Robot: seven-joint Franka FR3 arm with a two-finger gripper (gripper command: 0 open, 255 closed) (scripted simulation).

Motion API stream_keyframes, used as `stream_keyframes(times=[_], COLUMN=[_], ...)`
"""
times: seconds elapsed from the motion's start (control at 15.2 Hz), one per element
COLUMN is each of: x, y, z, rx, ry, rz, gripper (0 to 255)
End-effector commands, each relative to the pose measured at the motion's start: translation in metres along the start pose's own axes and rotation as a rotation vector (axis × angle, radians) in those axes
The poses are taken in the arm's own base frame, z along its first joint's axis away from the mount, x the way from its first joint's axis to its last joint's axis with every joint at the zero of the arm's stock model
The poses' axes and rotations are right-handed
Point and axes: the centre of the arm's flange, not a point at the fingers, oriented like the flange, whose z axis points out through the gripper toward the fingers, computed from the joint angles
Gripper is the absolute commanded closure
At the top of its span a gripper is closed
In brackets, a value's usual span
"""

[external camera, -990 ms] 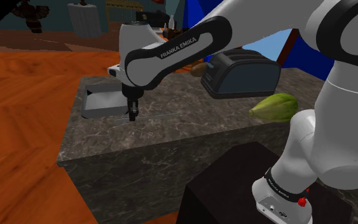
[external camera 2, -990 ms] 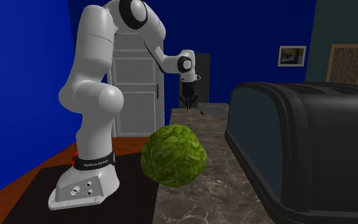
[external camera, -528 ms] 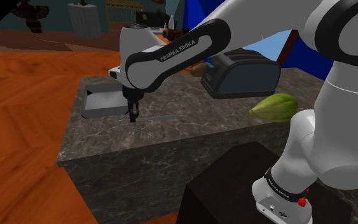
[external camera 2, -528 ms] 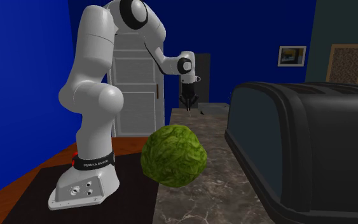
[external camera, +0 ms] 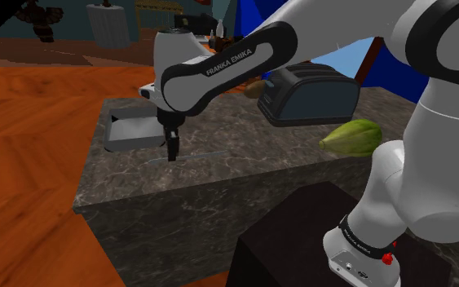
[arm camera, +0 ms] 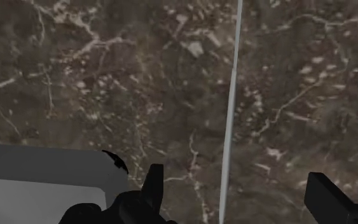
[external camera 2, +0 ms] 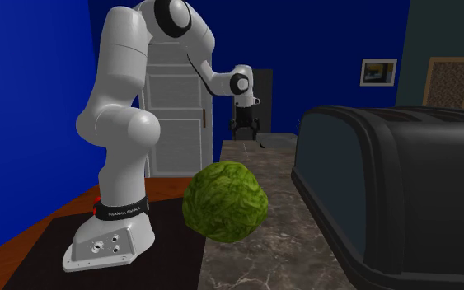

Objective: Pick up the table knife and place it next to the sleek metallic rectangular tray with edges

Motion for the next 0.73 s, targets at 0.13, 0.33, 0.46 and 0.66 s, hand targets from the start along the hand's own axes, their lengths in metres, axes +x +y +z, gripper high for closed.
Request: stream_keyframes(times=[0.13,0.33,0.46,0.66], x=[0.000,0.000,0.000,0.000], y=[-0.001,-0.001,-0.001,-0.001], z=[-0.045,-0.045,-0.045,-0.045], rx=[0.000,0.000,0.000,0.000], ry=[0.000,0.000,0.000,0.000], rz=[0.000,0.000,0.000,0.000], gripper=[0,0,0,0])
